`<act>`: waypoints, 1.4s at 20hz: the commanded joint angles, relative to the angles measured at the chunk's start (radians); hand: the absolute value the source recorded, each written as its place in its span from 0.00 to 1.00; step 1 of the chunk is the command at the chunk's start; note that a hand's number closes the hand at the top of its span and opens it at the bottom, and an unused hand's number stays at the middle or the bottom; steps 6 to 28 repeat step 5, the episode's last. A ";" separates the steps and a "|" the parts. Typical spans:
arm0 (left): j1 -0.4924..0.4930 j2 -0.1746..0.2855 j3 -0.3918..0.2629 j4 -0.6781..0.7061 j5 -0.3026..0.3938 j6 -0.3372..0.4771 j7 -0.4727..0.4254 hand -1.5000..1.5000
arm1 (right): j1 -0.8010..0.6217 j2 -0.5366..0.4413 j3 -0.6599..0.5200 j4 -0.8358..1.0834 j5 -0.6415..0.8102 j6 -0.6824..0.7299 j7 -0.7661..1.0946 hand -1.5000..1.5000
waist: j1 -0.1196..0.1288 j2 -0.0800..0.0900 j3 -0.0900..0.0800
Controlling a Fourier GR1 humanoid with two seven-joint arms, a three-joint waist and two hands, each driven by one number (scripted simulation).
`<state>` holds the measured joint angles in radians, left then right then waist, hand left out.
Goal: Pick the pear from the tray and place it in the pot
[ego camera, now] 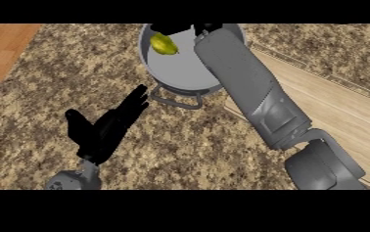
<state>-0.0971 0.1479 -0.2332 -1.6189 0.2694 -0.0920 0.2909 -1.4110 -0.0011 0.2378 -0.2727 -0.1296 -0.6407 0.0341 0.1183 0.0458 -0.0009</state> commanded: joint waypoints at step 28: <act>0.007 0.009 0.034 0.002 0.017 0.003 0.017 0.50 | 0.019 -0.033 -0.074 0.070 -0.019 -0.074 -0.129 0.00 | -0.038 -0.016 0.000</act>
